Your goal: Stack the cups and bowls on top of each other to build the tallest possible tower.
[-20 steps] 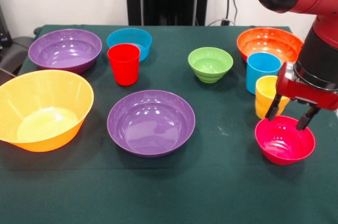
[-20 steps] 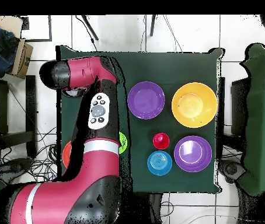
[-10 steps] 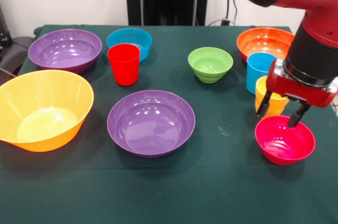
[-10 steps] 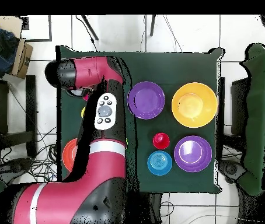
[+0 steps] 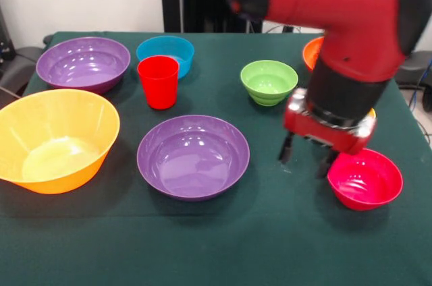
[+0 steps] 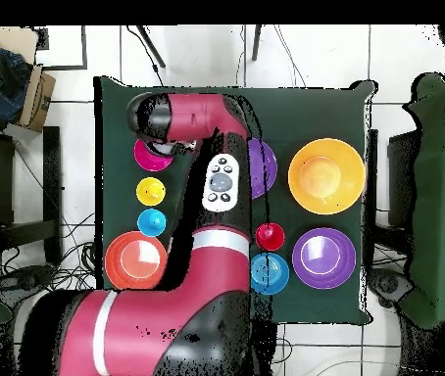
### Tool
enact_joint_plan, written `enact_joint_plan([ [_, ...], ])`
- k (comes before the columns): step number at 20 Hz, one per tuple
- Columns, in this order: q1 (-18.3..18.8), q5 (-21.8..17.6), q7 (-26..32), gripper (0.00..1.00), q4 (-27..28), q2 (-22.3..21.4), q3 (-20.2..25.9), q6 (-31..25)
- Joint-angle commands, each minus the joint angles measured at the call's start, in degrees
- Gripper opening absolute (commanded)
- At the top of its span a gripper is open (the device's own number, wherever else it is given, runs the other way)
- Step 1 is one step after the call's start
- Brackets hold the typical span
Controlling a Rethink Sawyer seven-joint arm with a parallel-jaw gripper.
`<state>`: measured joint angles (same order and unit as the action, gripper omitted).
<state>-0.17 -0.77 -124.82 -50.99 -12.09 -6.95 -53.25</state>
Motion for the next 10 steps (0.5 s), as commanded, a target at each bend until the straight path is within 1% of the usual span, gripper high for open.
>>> enact_joint_plan([
  [1, 2.2, -4.7, 7.8, 1.00, 0.5, 6.9, 5.8, 4.4],
  [6, 2.7, -5.0, 8.1, 1.00, -0.5, 7.4, 5.7, 5.7],
  [10, 2.5, -4.9, 7.9, 1.00, -3.8, 5.7, 5.4, 7.3],
])
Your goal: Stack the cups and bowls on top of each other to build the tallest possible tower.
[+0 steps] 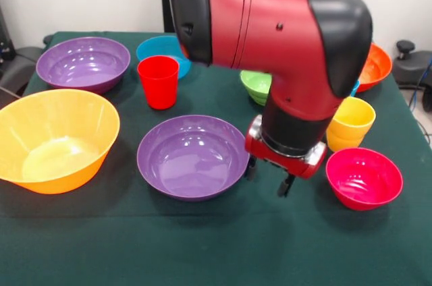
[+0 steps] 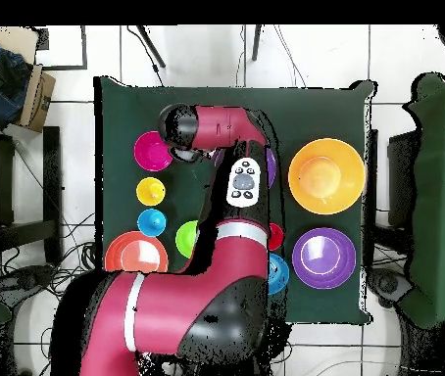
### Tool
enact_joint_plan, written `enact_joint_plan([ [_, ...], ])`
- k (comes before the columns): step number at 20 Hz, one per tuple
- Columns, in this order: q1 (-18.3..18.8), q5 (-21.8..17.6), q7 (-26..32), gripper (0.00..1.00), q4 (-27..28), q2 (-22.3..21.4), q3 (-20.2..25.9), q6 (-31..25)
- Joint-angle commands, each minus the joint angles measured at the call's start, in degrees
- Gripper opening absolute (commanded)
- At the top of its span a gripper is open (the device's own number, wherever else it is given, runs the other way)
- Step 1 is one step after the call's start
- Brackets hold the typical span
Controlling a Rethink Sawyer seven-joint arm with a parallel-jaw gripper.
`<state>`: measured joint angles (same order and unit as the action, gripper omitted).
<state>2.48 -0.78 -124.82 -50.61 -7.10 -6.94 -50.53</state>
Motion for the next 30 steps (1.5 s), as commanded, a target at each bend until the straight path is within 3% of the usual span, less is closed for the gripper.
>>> enact_joint_plan([
  [1, -0.9, -4.7, 7.2, 1.00, -4.9, 0.2, 5.3, 4.6],
  [10, -1.9, -4.0, 7.1, 1.00, -2.7, -0.6, 4.8, 1.4],
  [15, -3.7, -3.3, 5.9, 1.00, 3.9, 1.4, 4.6, -3.4],
  [30, -4.9, -2.1, 5.6, 1.00, -0.5, -1.7, 4.7, -2.2],
])
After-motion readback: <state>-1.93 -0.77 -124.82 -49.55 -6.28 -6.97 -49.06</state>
